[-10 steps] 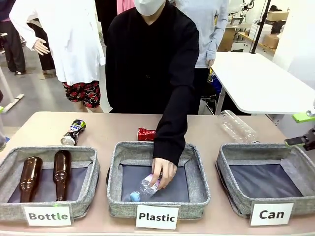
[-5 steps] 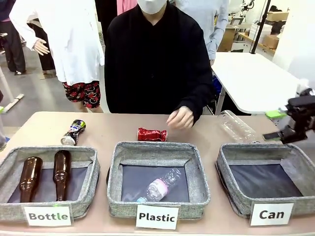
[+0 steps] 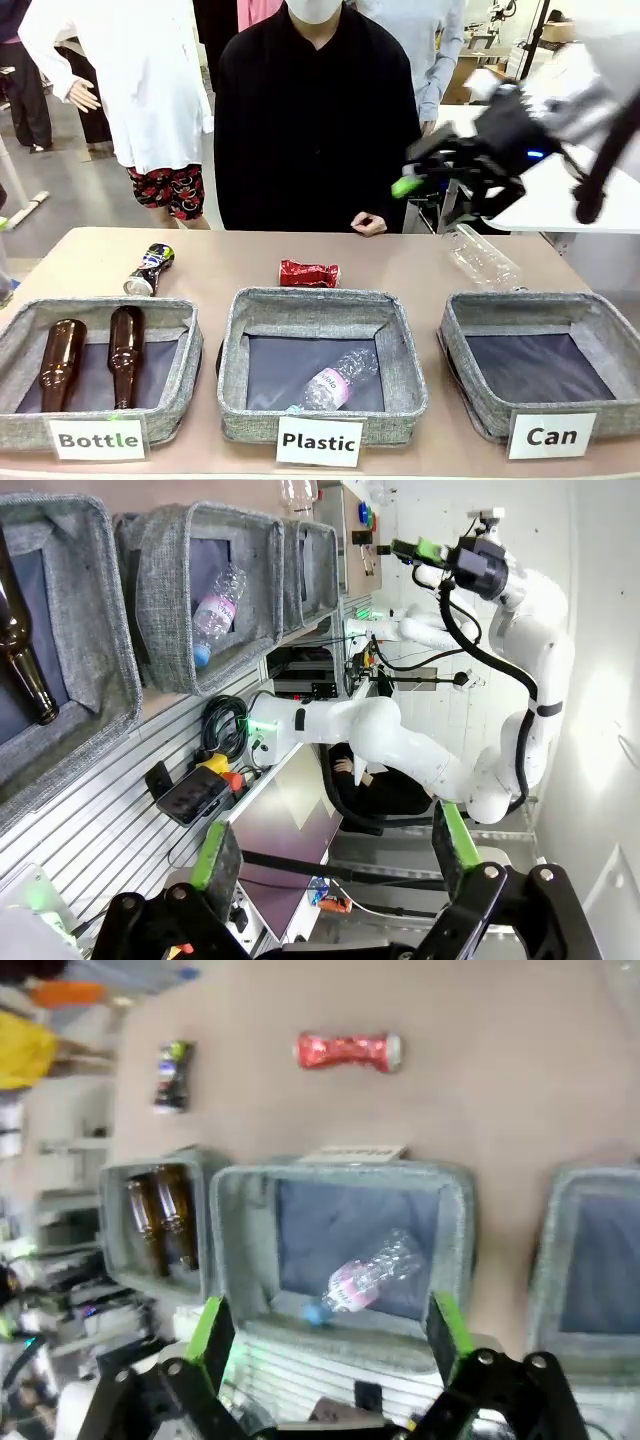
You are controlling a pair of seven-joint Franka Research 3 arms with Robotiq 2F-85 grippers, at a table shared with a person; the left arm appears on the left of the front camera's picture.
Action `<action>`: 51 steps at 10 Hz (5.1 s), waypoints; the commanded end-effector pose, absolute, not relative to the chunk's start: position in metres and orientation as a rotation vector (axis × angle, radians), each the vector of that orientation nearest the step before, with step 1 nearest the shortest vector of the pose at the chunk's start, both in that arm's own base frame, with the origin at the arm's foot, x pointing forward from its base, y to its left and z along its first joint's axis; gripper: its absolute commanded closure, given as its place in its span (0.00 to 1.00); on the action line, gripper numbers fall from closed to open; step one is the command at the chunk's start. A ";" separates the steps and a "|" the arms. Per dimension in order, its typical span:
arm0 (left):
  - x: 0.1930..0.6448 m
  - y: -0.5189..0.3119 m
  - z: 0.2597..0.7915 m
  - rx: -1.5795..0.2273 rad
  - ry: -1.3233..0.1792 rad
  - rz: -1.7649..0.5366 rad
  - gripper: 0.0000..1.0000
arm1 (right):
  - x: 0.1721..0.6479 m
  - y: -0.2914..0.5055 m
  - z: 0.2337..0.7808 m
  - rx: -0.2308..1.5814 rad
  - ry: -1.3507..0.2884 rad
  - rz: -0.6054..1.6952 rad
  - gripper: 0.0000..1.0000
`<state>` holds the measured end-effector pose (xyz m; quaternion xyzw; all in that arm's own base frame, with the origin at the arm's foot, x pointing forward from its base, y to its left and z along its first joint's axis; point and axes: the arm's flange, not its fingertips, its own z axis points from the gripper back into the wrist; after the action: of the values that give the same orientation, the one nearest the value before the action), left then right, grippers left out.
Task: Sort the can waste into the basket.
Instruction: Pick up the can waste from the table and place it in the right Fabric basket.
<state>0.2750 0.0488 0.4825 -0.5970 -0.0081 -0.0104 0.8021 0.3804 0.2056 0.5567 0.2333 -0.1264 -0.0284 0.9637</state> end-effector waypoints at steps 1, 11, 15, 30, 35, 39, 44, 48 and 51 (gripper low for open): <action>0.272 0.049 0.485 -1.287 -0.010 -0.017 0.00 | 0.429 0.238 0.551 0.223 -0.113 -0.136 0.00; 0.272 0.049 0.485 -1.287 -0.010 -0.017 0.00 | 0.508 0.358 0.477 0.011 -0.001 -0.072 0.00; 0.272 0.049 0.485 -1.287 -0.010 -0.017 0.00 | 0.553 0.378 0.450 0.048 -0.110 0.001 0.00; 0.272 0.049 0.485 -1.287 -0.010 -0.017 0.00 | 0.593 0.342 0.397 0.111 0.050 1.470 0.00; 0.272 0.049 0.485 -1.287 -0.010 -0.017 0.00 | 0.600 0.352 0.393 0.109 0.007 1.478 0.00; 0.272 0.049 0.485 -1.287 -0.010 -0.017 0.00 | 0.616 0.345 0.361 0.037 -0.053 1.562 0.00; 0.272 0.049 0.485 -1.287 -0.010 -0.017 0.00 | 0.636 0.341 0.332 0.068 -0.065 1.605 0.00; 0.272 0.049 0.485 -1.287 -0.010 -0.017 0.00 | 0.650 0.345 0.313 0.120 0.004 1.613 0.00; 0.272 0.049 0.485 -1.287 -0.010 -0.017 0.00 | 0.651 0.346 0.310 0.120 0.048 1.605 0.60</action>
<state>0.2748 0.0488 0.4826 -0.5970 -0.0084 -0.0105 0.8021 0.6425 0.3422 0.3029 0.0533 0.0169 0.7078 0.7042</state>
